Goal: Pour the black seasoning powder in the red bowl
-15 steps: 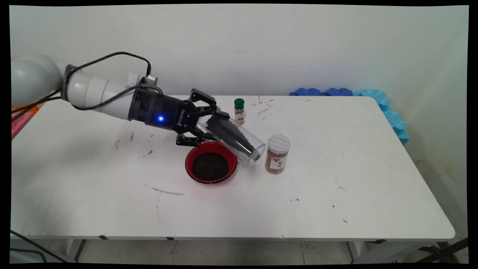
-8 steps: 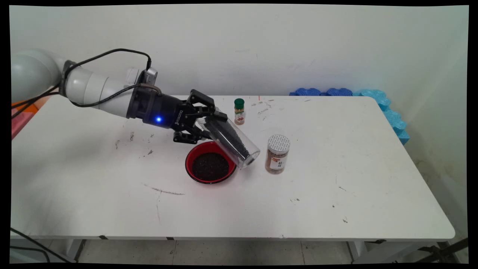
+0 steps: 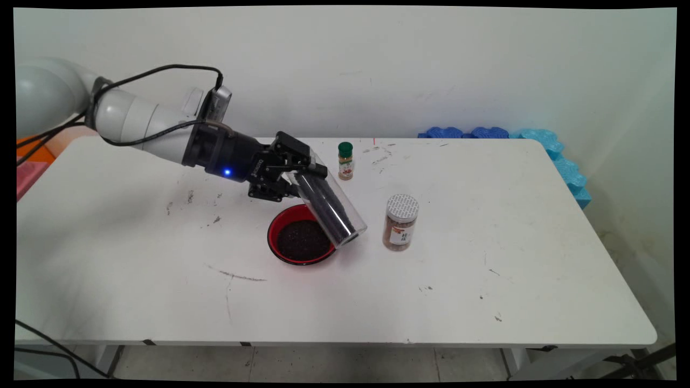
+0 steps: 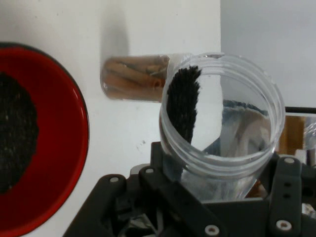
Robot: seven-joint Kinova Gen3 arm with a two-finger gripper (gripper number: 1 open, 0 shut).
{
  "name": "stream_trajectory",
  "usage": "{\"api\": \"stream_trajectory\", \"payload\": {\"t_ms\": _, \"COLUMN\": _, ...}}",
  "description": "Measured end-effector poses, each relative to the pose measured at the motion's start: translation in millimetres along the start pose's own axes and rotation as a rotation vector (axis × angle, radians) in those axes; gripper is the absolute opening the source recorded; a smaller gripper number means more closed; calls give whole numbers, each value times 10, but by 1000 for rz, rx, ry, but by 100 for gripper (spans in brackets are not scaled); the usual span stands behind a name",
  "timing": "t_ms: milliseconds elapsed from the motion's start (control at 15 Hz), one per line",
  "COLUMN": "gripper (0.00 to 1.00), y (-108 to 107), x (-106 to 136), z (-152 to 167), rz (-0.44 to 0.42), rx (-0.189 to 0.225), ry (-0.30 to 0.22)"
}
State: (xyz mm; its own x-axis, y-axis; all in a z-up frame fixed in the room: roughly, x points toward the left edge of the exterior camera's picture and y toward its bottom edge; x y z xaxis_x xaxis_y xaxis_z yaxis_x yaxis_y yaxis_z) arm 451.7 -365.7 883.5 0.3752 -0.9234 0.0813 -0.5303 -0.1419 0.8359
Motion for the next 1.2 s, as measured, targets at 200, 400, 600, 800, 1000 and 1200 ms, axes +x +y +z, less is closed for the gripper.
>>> {"api": "stream_trajectory", "payload": {"t_ms": 200, "gripper": 0, "y": 69, "x": 38, "z": 3, "rz": 110, "rx": 11, "ry": -1}}
{"api": "stream_trajectory", "payload": {"t_ms": 400, "gripper": 0, "y": 150, "x": 54, "z": 8, "rz": 212, "rx": 10, "ry": -3}}
{"api": "stream_trajectory", "payload": {"t_ms": 600, "gripper": 0, "y": 216, "x": 62, "z": 9, "rz": 290, "rx": 6, "ry": -3}}
{"api": "stream_trajectory", "payload": {"t_ms": 800, "gripper": 0, "y": 298, "x": 75, "z": 9, "rz": 388, "rx": 7, "ry": -4}}
{"api": "stream_trajectory", "payload": {"t_ms": 1000, "gripper": 0, "y": 367, "x": 91, "z": 11, "rz": 479, "rx": 12, "ry": -6}}
{"api": "stream_trajectory", "payload": {"t_ms": 1200, "gripper": 0, "y": 426, "x": 112, "z": 10, "rz": 554, "rx": 20, "ry": -3}}
